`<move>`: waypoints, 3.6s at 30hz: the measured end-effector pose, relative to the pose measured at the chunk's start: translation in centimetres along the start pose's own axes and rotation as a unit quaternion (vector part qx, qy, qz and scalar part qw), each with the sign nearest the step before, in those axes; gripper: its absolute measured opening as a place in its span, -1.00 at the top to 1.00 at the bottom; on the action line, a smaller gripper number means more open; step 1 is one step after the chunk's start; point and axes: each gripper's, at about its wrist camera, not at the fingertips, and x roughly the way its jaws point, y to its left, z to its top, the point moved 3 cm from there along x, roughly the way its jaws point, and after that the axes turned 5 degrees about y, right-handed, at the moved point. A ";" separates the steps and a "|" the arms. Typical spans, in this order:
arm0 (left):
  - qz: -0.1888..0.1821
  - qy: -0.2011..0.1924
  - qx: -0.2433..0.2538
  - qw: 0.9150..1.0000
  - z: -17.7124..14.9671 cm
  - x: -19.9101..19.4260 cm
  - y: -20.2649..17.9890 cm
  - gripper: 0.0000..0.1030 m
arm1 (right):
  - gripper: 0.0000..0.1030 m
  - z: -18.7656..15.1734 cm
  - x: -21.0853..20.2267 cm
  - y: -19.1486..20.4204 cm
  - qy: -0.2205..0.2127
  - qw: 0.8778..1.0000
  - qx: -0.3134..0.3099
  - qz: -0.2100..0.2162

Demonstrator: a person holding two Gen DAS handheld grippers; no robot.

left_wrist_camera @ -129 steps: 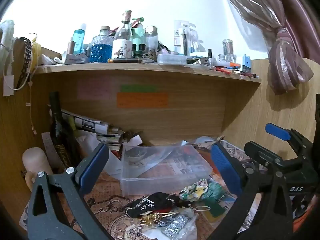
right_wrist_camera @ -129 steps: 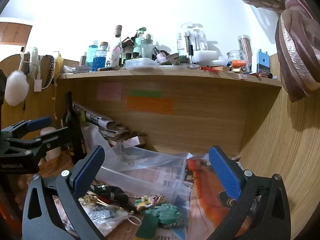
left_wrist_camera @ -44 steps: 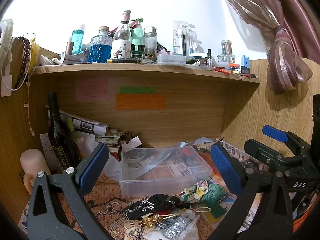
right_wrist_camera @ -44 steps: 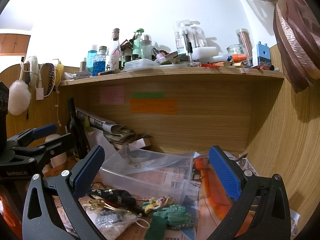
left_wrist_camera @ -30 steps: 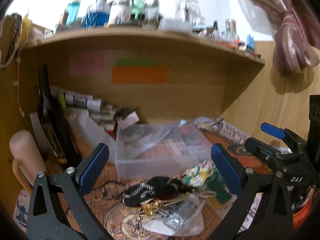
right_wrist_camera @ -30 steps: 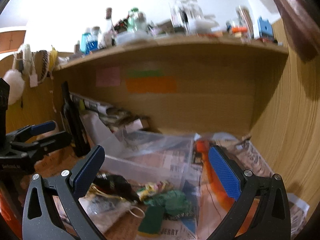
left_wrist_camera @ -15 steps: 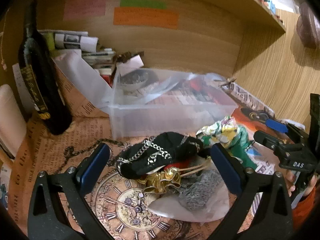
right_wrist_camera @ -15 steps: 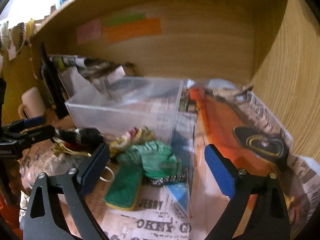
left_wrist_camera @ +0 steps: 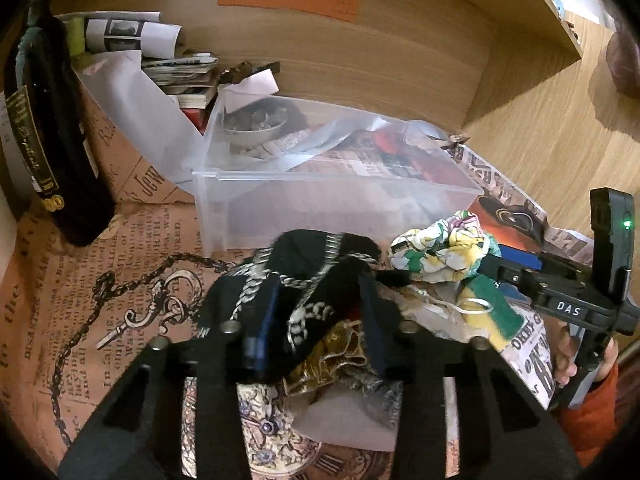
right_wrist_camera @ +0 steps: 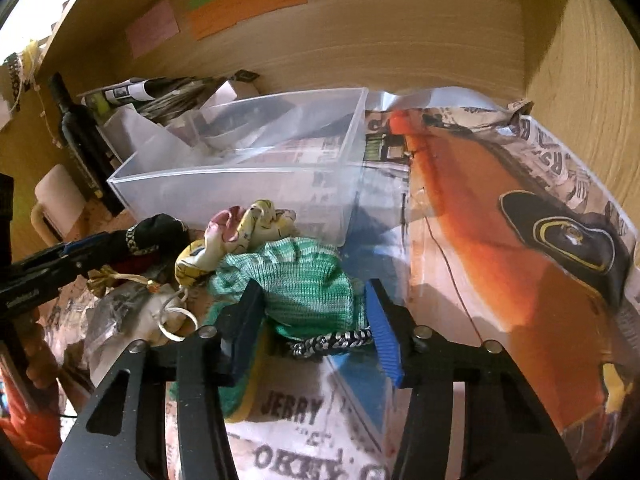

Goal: Organize soft objects
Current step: 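Grasp the black chain pouch with left gripper while right grasps the green knit cloth, then carry the black pouch with left while right carries green cloth over the clear box, then open left gripper over the box while right releases the green cloth into it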

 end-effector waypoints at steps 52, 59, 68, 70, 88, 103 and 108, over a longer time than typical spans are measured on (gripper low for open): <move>-0.012 -0.141 0.024 0.990 6.4 -8.7 -1.3 0.77 | 0.66 2.6 -1.9 3.4 -0.047 0.996 -0.071 0.017; 0.005 -0.178 0.033 0.983 9.6 -9.5 -1.5 0.77 | 0.66 5.0 -5.3 4.3 -0.113 0.990 -0.074 0.029; 0.031 -0.190 0.031 0.981 13.1 -6.7 -1.7 0.77 | 0.66 9.2 -5.7 4.4 -0.154 0.985 -0.068 0.024; 0.040 -0.181 0.030 0.982 13.8 -5.4 -1.6 0.77 | 0.66 9.9 -5.1 4.3 -0.154 0.986 -0.068 0.014; 0.065 -0.037 0.020 0.997 13.4 5.9 0.0 0.77 | 0.65 11.4 4.2 3.2 -0.027 0.998 -0.061 -0.008; 0.064 -0.021 0.056 0.996 12.0 5.6 -2.0 0.46 | 0.28 10.6 5.3 3.5 0.001 0.996 -0.082 -0.020; 0.062 -0.050 0.064 0.995 11.8 3.0 -2.6 0.06 | 0.03 10.9 2.9 4.0 -0.031 0.996 -0.084 -0.015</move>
